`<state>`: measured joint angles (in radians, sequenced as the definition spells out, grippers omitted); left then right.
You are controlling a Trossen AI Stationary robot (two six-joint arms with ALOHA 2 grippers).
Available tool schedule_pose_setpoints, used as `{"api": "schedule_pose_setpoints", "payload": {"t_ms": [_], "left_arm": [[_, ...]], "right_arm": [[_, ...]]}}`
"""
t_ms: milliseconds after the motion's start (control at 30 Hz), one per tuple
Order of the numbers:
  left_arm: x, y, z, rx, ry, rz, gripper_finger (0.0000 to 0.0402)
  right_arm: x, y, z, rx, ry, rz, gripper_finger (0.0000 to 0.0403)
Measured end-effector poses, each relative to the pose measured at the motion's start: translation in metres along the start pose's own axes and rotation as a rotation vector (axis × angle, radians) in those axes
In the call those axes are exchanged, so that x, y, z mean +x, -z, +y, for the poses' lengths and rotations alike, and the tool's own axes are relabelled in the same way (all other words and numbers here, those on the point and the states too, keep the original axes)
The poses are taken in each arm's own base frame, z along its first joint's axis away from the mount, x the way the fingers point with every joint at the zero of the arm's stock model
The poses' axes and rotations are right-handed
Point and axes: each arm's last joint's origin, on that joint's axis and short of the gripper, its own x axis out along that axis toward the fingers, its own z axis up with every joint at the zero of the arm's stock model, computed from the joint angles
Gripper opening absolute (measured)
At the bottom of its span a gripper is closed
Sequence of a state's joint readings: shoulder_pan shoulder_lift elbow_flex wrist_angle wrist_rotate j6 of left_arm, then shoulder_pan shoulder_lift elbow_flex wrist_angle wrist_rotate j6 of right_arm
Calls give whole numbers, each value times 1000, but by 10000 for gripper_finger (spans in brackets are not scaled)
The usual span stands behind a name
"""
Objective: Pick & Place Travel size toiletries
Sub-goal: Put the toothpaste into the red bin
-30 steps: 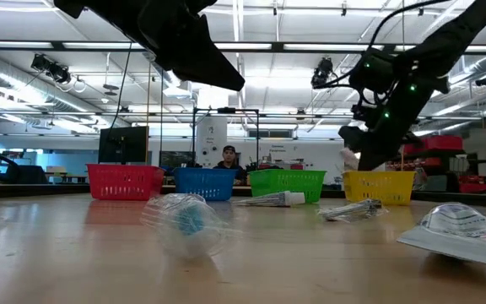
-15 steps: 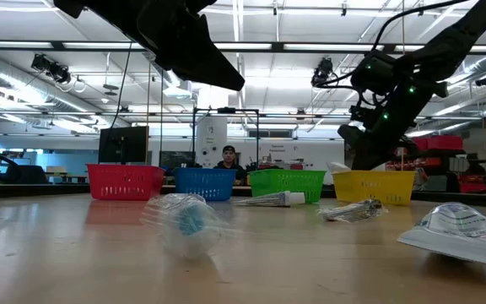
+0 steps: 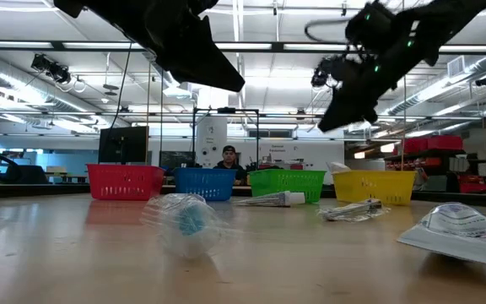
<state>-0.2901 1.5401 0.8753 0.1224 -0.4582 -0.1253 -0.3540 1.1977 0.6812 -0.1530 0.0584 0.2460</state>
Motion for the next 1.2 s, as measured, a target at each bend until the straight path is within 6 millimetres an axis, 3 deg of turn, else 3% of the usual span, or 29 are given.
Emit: {"api": "schedule_pose_setpoints", "payload": {"t_ms": [167, 400, 600, 767, 1200], "left_arm": [[0, 0, 0, -11, 5, 4, 100], [-3, 1, -6, -91, 26, 5, 100], [-7, 3, -14, -99, 47, 9, 100], [-7, 2, -14, -138, 31, -1, 100], [-7, 1, -12, -197, -24, -20, 100]], "right_arm": [[-20, 7, 46, -168, -300, 6, 95], [-40, 37, 104, -385, -695, 117, 95], [-45, 60, 135, -515, -640, 87, 95], [-37, 70, 151, -540, -631, 59, 95], [-1, 89, 166, -520, -618, 96, 95]]}}
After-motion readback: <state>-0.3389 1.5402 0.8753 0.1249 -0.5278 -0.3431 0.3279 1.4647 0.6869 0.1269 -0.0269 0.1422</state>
